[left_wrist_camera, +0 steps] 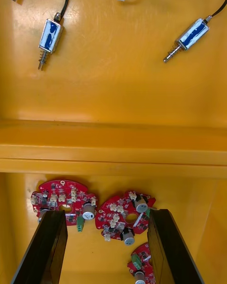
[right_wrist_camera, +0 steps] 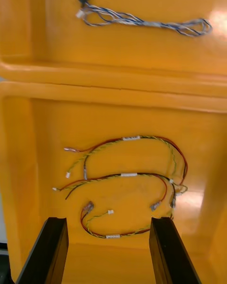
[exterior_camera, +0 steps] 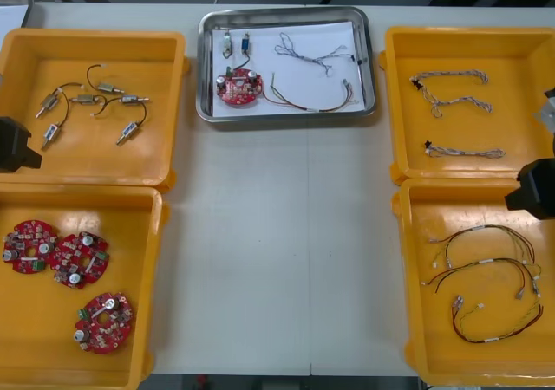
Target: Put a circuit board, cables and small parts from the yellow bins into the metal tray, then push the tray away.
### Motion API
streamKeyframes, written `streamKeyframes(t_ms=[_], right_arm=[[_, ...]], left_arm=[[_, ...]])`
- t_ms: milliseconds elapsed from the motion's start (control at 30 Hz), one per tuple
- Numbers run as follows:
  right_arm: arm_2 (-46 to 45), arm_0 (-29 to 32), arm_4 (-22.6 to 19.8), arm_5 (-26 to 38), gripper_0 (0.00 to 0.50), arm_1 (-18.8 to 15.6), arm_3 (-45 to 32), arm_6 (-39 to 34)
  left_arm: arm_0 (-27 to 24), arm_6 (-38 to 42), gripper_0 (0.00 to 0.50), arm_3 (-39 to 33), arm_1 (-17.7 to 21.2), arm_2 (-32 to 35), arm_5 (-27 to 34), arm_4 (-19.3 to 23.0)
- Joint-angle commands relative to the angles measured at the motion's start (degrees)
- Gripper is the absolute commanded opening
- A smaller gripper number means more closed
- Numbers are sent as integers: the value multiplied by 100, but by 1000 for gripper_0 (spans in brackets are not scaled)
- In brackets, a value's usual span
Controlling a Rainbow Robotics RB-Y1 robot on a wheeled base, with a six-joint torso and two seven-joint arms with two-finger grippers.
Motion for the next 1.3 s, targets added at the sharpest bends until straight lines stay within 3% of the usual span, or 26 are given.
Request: streamKeyframes(t_ms=[33, 533, 933, 1300], right_arm=[[-503, 467, -18, 25, 500, -220, -152, -32], [-635, 669, 369, 25, 500, 298, -12, 152], [6, 264, 826, -156, 500, 474, 252, 258], [77, 264, 844, -200, 500, 501, 252, 258]], left_arm=[[69, 66, 500, -173, 231, 177, 34, -50], [69, 66, 500, -173, 231, 177, 34, -50], [69, 66, 500, -173, 231, 177, 34, -50], [69, 66, 500, -173, 231, 177, 34, -50]])
